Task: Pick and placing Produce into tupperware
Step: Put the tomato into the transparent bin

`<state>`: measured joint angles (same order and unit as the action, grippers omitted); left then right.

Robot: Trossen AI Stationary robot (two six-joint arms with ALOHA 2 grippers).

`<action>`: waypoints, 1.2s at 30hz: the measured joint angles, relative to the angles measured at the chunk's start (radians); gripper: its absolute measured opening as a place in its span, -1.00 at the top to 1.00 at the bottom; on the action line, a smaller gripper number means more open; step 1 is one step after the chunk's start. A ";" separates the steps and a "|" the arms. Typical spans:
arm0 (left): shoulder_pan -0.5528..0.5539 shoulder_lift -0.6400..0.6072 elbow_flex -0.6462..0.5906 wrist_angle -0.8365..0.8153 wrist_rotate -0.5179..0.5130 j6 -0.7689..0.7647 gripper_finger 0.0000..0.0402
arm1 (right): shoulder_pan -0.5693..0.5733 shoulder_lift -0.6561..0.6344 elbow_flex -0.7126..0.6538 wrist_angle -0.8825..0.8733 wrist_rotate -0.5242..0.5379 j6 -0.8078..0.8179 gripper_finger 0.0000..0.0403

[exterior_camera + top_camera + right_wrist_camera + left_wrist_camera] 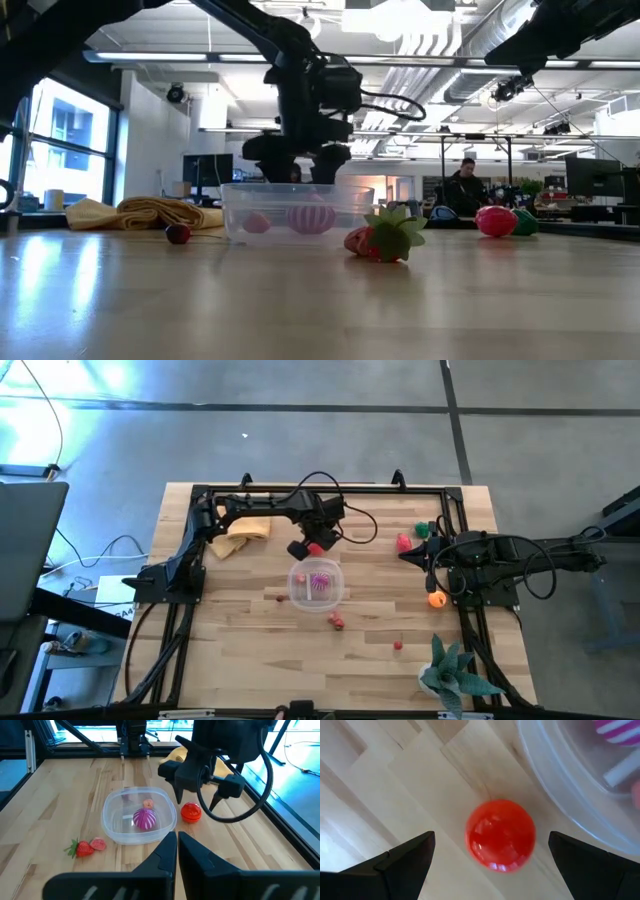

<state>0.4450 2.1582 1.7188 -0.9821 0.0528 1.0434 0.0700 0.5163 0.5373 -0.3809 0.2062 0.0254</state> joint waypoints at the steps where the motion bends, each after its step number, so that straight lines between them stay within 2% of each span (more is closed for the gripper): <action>1: 0.000 0.006 0.000 0.000 0.001 0.000 -0.90 | 0.000 0.000 0.000 0.000 0.000 0.000 0.95; 16: 0.007 0.053 -0.001 0.010 0.007 0.008 -0.90 | 0.000 0.000 0.000 -0.004 0.000 0.000 0.95; 36: 0.013 0.053 0.000 0.015 0.013 -0.030 -0.90 | 0.000 0.000 0.000 -0.004 0.000 0.000 0.95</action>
<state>0.4582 2.2116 1.7184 -0.9675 0.0663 1.0138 0.0702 0.5167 0.5373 -0.3850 0.2062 0.0254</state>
